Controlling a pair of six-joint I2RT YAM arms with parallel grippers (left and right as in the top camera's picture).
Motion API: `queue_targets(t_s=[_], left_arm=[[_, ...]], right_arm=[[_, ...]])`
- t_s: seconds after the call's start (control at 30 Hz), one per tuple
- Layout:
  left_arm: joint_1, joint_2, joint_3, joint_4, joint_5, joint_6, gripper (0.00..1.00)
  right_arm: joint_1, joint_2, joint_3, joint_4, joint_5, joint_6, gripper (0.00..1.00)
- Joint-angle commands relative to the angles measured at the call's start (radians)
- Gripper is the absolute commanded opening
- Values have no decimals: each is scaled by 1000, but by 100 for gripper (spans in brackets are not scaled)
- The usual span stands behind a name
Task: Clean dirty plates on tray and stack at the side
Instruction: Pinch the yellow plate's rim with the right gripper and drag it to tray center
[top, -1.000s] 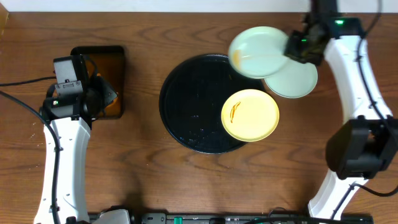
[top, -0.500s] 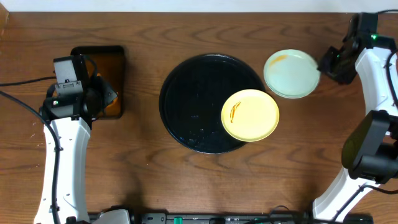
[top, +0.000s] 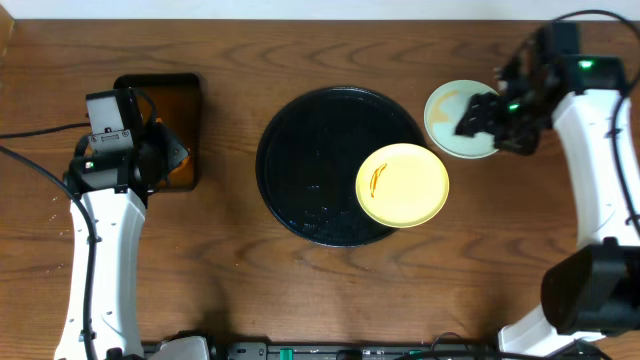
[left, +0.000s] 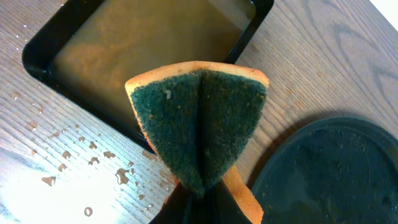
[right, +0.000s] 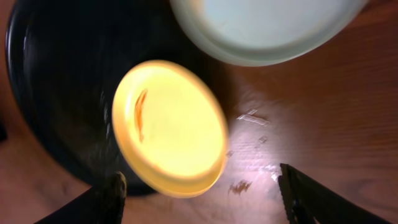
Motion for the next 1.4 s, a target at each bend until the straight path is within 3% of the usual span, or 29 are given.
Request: queue_targets(t_s=[0.0,0.17,0.37,0.47,0.63,0.77,0.83,0.87,0.93,1.27,1.37], left_arm=[[3,3,17,0,-1,5,8],[3,3,17,-3,-1,6,8],[3,3,17,-3,-1,6,8],[3,3,17,-3,-1,5,8],[3,3,17,-3,-1,6,8],[3,3,17,1,-1,6,8],[3,3,17,1,-1,6,8],[3,3,17,0,-1,6,8],[3,3,17,0,-1,6,8],[3,3,17,1,-1,5,8],[3,3,17,1,-1,5,8]], right_arm=[[124,8,-125,34,27,-11,99],[214,8,-292,92,269,185,99],[229,8,-419,159,234,185,99],[230,8,-528,321,99,184,90],[229,8,-602,445,63,202,84],[229,8,-630,497,63,229,60],[229,8,-631,507,63,229,31],[229,8,-631,514,63,232,11],[229,8,-630,521,66,253,1],[232,0,-520,536,-30,216,2],[237,0,-501,620,-89,217,1]])
